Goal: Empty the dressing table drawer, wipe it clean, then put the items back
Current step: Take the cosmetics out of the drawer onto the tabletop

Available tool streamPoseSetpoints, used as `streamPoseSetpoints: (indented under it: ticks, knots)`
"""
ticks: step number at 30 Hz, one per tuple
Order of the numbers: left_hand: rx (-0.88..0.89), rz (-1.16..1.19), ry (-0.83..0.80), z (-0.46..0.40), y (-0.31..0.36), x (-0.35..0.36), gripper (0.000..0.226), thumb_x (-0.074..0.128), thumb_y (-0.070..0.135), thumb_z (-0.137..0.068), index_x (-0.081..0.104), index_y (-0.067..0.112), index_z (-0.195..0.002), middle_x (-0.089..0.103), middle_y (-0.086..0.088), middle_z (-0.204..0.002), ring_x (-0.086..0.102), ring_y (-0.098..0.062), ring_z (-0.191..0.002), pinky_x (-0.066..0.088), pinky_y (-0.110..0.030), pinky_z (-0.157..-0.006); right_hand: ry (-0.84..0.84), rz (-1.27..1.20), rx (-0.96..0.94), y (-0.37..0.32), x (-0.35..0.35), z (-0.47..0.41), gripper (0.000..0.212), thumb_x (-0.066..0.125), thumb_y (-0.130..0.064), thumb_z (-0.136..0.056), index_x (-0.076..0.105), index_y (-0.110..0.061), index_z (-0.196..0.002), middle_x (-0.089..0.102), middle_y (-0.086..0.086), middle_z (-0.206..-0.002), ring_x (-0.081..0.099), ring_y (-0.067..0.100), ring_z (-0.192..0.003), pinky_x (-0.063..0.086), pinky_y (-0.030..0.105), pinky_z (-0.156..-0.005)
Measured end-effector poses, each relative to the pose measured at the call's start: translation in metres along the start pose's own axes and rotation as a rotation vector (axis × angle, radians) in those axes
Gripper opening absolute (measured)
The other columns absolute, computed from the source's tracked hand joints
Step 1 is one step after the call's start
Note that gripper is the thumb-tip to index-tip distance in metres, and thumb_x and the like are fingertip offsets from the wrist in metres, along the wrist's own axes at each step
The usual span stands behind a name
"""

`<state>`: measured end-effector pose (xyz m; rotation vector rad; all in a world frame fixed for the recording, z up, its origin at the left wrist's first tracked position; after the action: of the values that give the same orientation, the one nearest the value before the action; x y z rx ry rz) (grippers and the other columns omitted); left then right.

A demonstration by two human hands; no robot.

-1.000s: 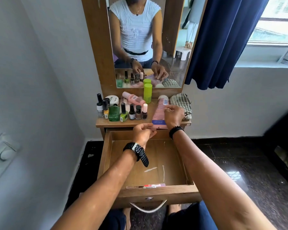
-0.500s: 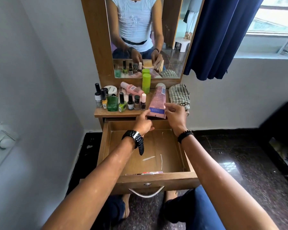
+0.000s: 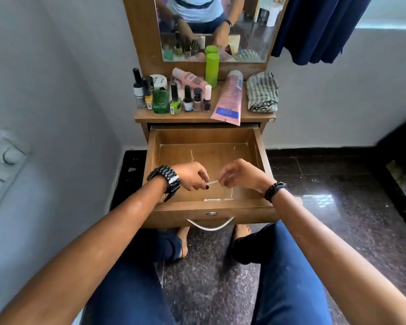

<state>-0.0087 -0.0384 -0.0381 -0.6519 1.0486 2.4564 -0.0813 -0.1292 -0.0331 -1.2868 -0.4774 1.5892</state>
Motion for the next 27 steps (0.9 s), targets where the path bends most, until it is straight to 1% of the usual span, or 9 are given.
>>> streamPoseSetpoints:
  ticks: [4,7,9,11,13,16,18,23,27]
  knots:
    - [-0.025,-0.129,-0.108,-0.006,-0.009,0.018,0.034,0.061,0.015,-0.087,0.057,0.008,-0.121,0.063,-0.007,-0.109,0.058,-0.014,-0.087,0.053,-0.028,-0.081,-0.13,0.134,0.097,0.007,0.018,-0.003,0.024,0.061,0.01,-0.078,0.07,-0.008,-0.091,0.069,0.002,-0.078,0.061,0.013,-0.071,0.052,0.025,-0.071]
    - [-0.023,-0.152,-0.192,-0.011,-0.014,0.03,0.031,0.058,0.01,-0.088,0.058,0.008,-0.119,0.062,-0.007,-0.105,0.057,-0.01,-0.072,0.051,-0.021,-0.064,-0.213,0.196,0.126,0.015,0.024,-0.006,0.026,0.059,0.01,-0.078,0.07,-0.008,-0.093,0.072,0.009,-0.091,0.063,0.016,-0.076,0.052,0.023,-0.07]
    - [-0.015,-0.149,-0.218,-0.014,-0.016,0.031,0.028,0.057,0.007,-0.088,0.059,0.007,-0.116,0.062,-0.006,-0.102,0.054,-0.006,-0.065,0.049,-0.015,-0.054,-0.237,0.257,0.136,0.021,0.022,-0.009,0.029,0.056,0.011,-0.077,0.07,-0.007,-0.095,0.074,0.009,-0.093,0.064,0.012,-0.072,0.051,0.015,-0.066]
    - [-0.021,-0.133,-0.247,-0.019,-0.02,0.032,0.028,0.058,0.004,-0.087,0.06,0.004,-0.114,0.06,-0.002,-0.093,0.053,-0.007,-0.068,0.051,-0.019,-0.06,-0.276,0.317,0.145,0.026,0.02,-0.01,0.031,0.056,0.01,-0.076,0.071,-0.009,-0.096,0.075,0.006,-0.091,0.063,0.006,-0.069,0.047,0.007,-0.059]
    - [-0.037,-0.155,-0.253,-0.022,-0.026,0.031,0.025,0.06,0.002,-0.085,0.062,0.004,-0.109,0.057,0.003,-0.083,0.055,-0.013,-0.077,0.052,-0.026,-0.07,-0.318,0.349,0.151,0.029,0.021,-0.009,0.032,0.056,0.008,-0.078,0.071,-0.012,-0.096,0.074,0.001,-0.087,0.063,0.004,-0.07,0.047,0.006,-0.06]
    - [-0.047,-0.199,-0.236,-0.026,-0.035,0.029,0.02,0.062,0.001,-0.082,0.064,0.008,-0.1,0.058,0.005,-0.075,0.056,-0.014,-0.077,0.051,-0.027,-0.069,-0.359,0.362,0.159,0.028,0.027,-0.009,0.032,0.056,0.006,-0.08,0.071,-0.015,-0.098,0.073,-0.002,-0.088,0.065,0.008,-0.077,0.05,0.013,-0.065]
    - [-0.039,-0.23,-0.228,-0.027,-0.038,0.03,0.019,0.063,0.003,-0.081,0.065,0.011,-0.097,0.057,0.008,-0.071,0.055,-0.011,-0.071,0.049,-0.028,-0.068,-0.371,0.398,0.15,0.026,0.031,-0.011,0.032,0.055,0.005,-0.08,0.071,-0.018,-0.097,0.074,-0.002,-0.091,0.066,0.009,-0.079,0.047,0.012,-0.063]
    - [-0.015,-0.305,-0.236,-0.027,-0.037,0.029,0.02,0.063,0.014,-0.083,0.066,0.019,-0.102,0.061,0.007,-0.084,0.053,-0.008,-0.075,0.043,-0.026,-0.068,-0.377,0.458,0.142,0.025,0.035,-0.013,0.019,0.062,-0.009,-0.083,0.072,-0.02,-0.097,0.071,-0.004,-0.093,0.064,0.012,-0.083,0.042,0.011,-0.062]
    - [-0.01,-0.322,-0.293,-0.026,-0.041,0.033,0.015,0.061,0.016,-0.086,0.064,0.02,-0.1,0.062,0.004,-0.089,0.055,-0.011,-0.08,0.047,-0.032,-0.076,-0.422,0.434,0.132,0.024,0.04,-0.011,0.013,0.066,-0.019,-0.085,0.073,-0.017,-0.095,0.069,-0.005,-0.089,0.063,0.013,-0.086,0.049,0.022,-0.078]
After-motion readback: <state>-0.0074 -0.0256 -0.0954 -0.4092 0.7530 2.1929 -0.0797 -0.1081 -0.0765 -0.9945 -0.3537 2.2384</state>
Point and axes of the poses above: each hand's wrist, its own z-axis away from the middle knuckle, its own x-axis out of the palm, y = z × x, the point moved 9 cm from there along -z, towards the middle knuckle
